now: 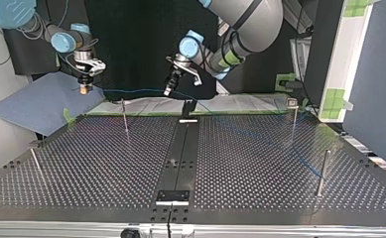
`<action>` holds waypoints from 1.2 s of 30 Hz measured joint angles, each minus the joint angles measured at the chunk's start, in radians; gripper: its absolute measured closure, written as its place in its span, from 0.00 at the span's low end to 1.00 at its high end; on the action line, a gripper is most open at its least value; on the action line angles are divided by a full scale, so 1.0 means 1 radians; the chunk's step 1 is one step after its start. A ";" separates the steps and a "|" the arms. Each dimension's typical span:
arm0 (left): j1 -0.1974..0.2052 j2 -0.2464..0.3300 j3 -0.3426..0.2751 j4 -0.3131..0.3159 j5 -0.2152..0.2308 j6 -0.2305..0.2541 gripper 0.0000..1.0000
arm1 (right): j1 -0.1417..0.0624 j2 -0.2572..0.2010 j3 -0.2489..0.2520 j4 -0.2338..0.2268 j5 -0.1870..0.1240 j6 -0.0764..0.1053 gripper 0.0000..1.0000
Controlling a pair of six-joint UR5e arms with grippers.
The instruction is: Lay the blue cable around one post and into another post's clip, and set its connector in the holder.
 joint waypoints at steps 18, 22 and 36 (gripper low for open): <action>-0.030 -0.005 0.037 0.020 0.042 -0.039 1.00 | -0.013 0.000 -0.047 0.014 -0.031 0.000 1.00; -0.032 -0.005 0.053 0.015 0.042 -0.058 1.00 | -0.013 0.000 -0.061 0.027 -0.034 0.000 1.00; -0.014 -0.005 0.064 0.006 0.049 -0.076 1.00 | -0.021 0.000 -0.084 0.049 -0.038 0.002 1.00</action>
